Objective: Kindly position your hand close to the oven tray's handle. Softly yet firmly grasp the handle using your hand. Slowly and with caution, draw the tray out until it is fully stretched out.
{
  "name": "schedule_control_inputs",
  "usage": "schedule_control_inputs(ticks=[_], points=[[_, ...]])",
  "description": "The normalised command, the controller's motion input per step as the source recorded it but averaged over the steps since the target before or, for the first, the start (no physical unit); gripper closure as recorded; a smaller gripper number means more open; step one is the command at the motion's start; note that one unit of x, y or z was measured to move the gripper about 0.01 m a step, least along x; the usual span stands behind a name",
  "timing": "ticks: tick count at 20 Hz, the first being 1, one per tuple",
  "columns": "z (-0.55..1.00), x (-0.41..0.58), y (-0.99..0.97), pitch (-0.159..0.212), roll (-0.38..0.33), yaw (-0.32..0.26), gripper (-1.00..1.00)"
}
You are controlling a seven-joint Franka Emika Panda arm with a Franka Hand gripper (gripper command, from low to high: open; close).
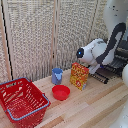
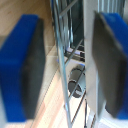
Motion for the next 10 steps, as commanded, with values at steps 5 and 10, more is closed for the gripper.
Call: schedule_control_inputs(ticks=[5, 10], points=[[0.47, 0.0, 0.05, 0.054, 0.0, -0.054, -1.0], [0.42, -0.003, 0.03, 0.041, -0.003, -0.006, -1.0]])
